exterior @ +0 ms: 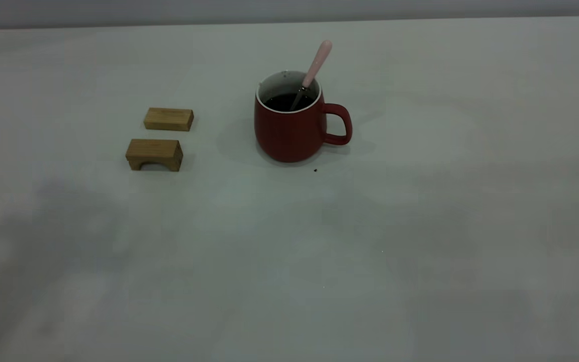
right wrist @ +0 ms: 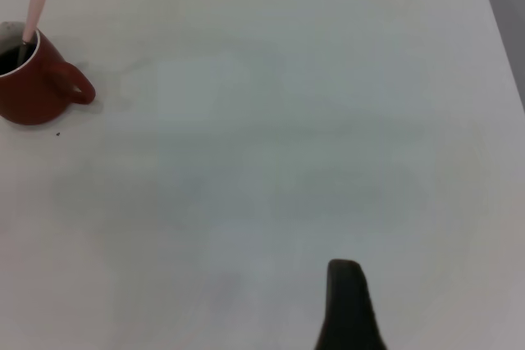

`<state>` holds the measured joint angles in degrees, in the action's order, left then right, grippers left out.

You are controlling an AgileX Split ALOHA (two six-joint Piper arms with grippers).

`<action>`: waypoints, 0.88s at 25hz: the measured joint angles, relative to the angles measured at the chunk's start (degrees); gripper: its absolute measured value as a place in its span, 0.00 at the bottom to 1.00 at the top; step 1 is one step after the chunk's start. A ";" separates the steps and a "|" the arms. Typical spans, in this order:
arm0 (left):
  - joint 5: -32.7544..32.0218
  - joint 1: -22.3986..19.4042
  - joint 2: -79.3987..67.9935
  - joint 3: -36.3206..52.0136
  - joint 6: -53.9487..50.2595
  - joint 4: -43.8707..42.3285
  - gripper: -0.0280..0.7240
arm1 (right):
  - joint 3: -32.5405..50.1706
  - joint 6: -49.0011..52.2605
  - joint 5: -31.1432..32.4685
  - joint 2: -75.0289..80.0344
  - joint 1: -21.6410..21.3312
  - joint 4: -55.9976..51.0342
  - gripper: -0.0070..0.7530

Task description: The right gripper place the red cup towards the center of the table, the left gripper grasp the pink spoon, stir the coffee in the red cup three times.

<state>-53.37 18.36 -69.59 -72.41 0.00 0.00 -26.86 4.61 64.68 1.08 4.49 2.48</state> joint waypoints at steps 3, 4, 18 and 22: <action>-0.13 0.00 11.18 12.31 -0.68 -2.97 0.80 | 0.00 0.00 0.00 0.00 0.00 0.00 0.77; -0.34 0.00 15.29 15.75 -0.75 -3.33 0.80 | 0.00 0.00 0.00 0.00 0.00 0.00 0.77; -10.58 -10.65 55.48 44.23 -3.04 -2.65 0.80 | 0.00 0.00 0.00 0.00 0.00 0.00 0.77; -10.58 -15.93 62.08 44.54 -1.91 -2.65 0.80 | 0.00 0.00 0.00 0.00 0.00 0.00 0.77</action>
<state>-63.96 2.42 -7.50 -27.88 -1.91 -2.65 -26.86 4.61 64.68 1.08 4.49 2.48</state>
